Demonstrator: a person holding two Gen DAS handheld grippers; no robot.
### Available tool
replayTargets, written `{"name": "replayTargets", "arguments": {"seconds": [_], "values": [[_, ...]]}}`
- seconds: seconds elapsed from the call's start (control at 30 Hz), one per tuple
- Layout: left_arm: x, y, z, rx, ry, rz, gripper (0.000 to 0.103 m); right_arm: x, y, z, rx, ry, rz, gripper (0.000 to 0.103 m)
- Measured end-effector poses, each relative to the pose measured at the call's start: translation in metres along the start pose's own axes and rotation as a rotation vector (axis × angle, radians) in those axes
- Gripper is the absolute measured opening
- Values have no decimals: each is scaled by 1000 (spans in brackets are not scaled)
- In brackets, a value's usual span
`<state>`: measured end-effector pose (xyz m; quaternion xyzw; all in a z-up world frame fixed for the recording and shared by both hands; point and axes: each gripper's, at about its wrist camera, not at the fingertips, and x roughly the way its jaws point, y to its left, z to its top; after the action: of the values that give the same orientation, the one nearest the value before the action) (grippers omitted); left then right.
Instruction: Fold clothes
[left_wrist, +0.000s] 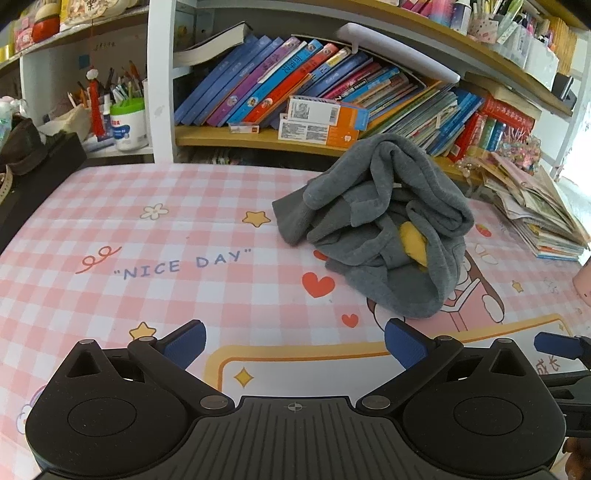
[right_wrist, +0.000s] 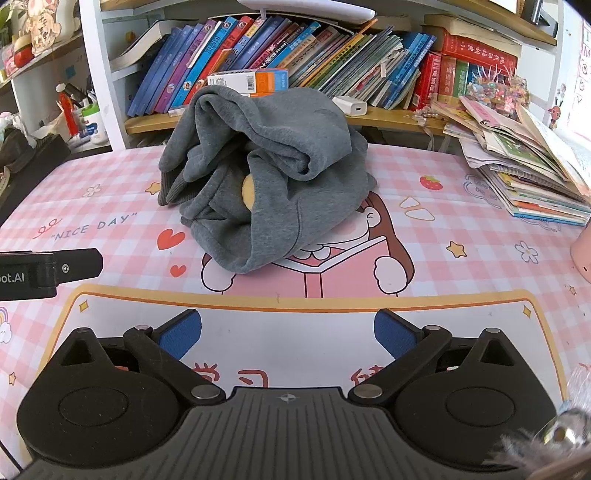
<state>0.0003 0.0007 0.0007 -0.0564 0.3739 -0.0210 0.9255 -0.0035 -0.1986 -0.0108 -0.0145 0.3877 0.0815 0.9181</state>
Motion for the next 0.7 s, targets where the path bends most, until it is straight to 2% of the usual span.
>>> {"name": "replayTargets", "arguments": {"seconds": [0.23, 0.7], "values": [[2, 2, 4, 3, 23, 5, 103, 1, 0, 1, -1, 0, -4, 101], [3, 2, 8, 2, 15, 4, 103, 3, 0, 6, -1, -7, 3, 101]]}}
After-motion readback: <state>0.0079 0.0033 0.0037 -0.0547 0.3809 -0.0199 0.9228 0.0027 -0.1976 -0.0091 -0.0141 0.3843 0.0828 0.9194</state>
